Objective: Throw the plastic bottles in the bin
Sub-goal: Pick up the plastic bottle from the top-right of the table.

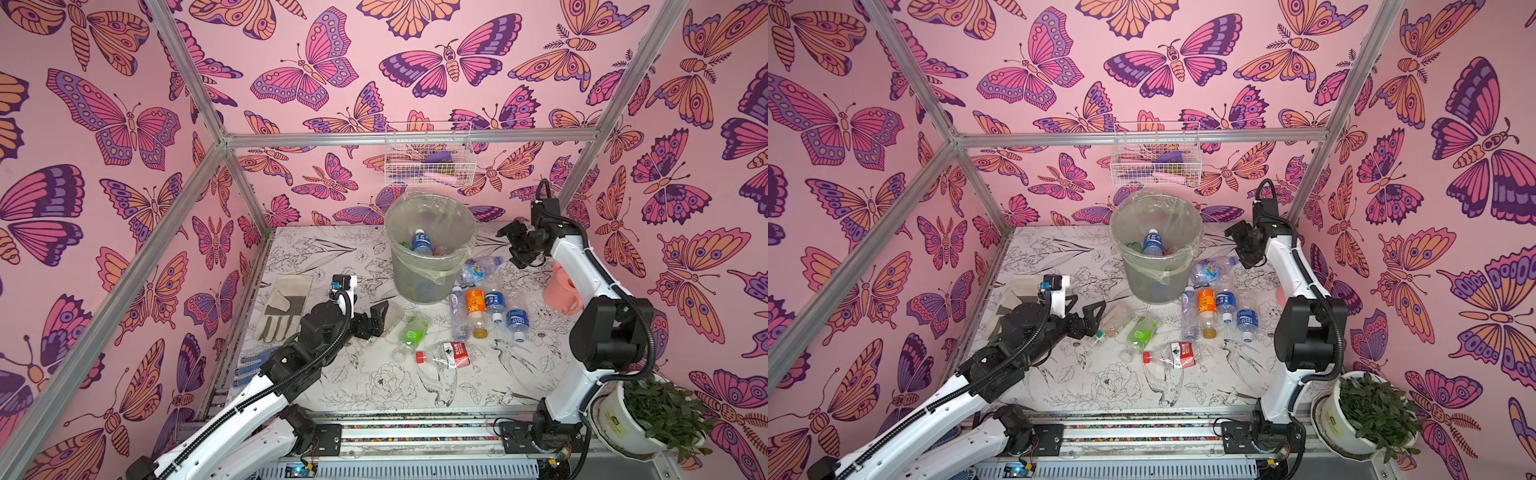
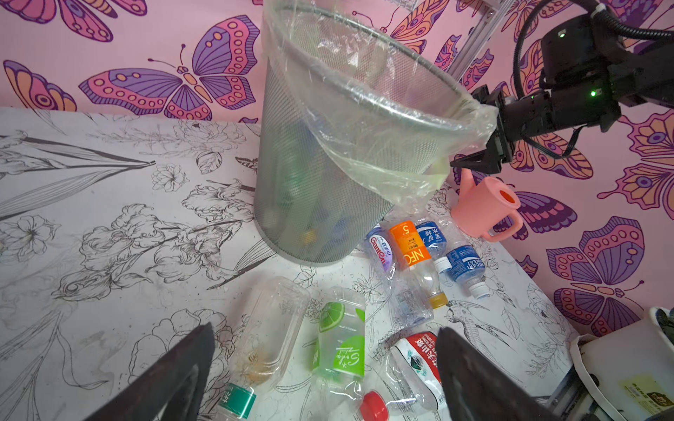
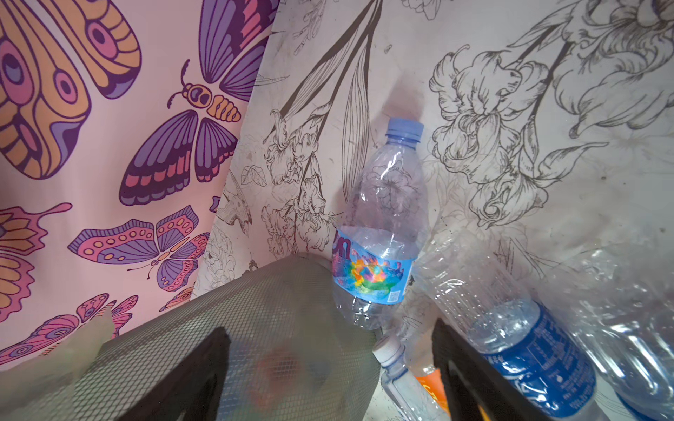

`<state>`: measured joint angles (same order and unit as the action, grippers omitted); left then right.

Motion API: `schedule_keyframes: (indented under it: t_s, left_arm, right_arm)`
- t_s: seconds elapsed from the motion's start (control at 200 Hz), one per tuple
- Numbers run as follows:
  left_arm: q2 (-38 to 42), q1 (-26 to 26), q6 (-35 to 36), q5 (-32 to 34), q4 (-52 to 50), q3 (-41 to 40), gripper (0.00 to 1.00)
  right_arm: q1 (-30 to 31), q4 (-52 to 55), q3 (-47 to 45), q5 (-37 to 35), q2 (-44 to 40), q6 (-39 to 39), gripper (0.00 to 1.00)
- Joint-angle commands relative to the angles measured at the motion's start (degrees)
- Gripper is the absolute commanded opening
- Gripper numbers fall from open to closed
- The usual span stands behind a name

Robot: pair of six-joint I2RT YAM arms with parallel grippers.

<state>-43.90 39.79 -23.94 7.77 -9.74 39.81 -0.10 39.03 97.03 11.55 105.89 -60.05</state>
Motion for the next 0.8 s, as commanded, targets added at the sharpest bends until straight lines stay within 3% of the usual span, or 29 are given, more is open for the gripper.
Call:
schedule_keyframes:
  t_s: [0.0, 0.796]
  left_arm:
    - [1.6, 0.4, -2.0, 0.3, -1.8, -1.3, 0.96]
    - [7.5, 0.5, -3.8, 1.3, -5.8, -4.1, 0.96]
  right_arm:
    - [2.4, 3.1, 3.2, -2.6, 2.5, 0.0, 0.88]
    - [7.2, 3.6, 2.9, -4.5, 10.1, -3.0, 0.91]
